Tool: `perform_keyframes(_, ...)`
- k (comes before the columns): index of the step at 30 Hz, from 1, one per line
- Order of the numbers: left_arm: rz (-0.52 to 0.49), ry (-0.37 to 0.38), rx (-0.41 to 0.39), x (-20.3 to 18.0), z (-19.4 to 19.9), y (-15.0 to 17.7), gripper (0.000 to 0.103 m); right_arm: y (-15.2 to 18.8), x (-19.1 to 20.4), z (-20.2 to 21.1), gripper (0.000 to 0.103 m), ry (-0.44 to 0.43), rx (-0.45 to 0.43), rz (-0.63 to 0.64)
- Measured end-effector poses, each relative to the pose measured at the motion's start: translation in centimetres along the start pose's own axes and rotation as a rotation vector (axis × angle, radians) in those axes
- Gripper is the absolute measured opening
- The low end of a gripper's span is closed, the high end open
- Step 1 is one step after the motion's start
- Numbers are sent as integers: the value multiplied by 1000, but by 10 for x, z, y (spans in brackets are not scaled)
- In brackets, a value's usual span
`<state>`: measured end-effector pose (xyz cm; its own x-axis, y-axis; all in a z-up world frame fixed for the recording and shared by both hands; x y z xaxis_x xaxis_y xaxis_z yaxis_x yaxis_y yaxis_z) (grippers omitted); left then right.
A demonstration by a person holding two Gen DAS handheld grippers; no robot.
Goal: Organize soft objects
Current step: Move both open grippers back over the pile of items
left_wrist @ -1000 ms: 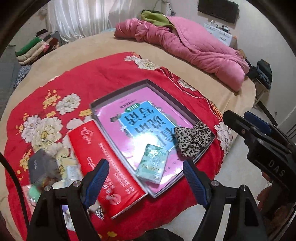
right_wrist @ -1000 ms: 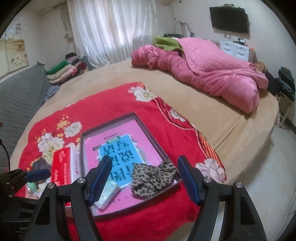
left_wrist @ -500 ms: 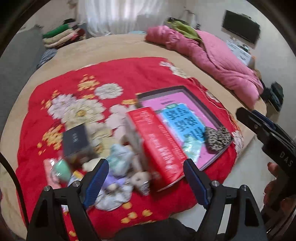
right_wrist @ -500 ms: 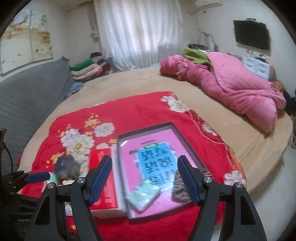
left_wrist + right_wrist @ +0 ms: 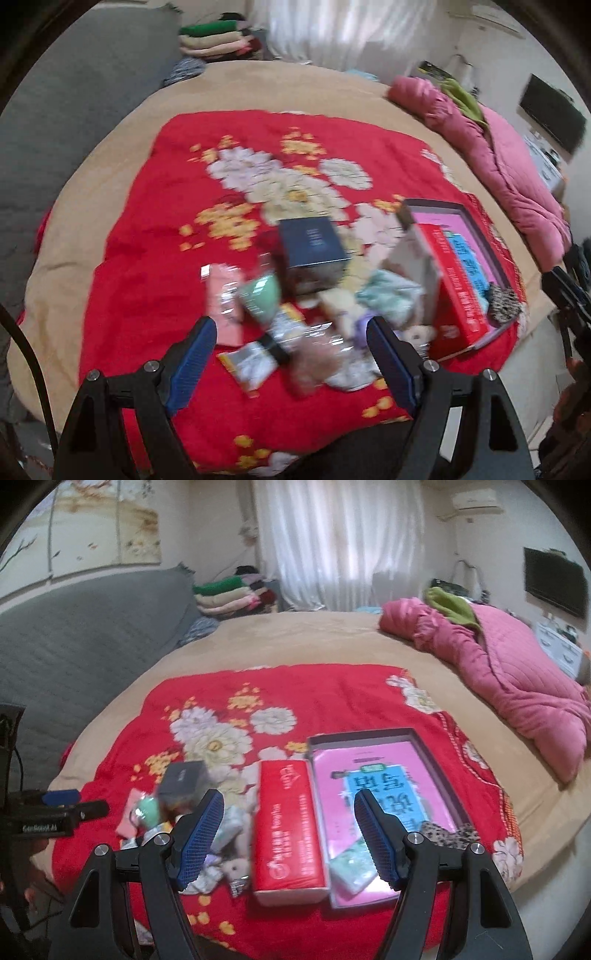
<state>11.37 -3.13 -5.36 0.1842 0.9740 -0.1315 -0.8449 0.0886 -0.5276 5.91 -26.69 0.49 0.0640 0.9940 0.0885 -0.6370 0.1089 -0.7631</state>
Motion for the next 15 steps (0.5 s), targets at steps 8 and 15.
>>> perform_keyframes(8, 70, -23, 54, 49, -13, 28, 83, 13, 41, -12, 75, -59, 47, 65)
perform_keyframes(15, -6, 26, 85, 24, -27, 51, 83, 27, 57, -28, 75, -70, 100, 97)
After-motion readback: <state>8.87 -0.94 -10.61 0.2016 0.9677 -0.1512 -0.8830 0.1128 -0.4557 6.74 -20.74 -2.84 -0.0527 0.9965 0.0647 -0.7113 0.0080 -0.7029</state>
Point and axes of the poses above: each gripper's, at about its wrist camera, not at the fingertips, and z roughly against the way its jaws point, x to its left, y to its underside, the point moved 9 cm from there along -z, roughly the way its jaws point, and after that the axes turned 1 degree about -x, right-handed, at the moved point
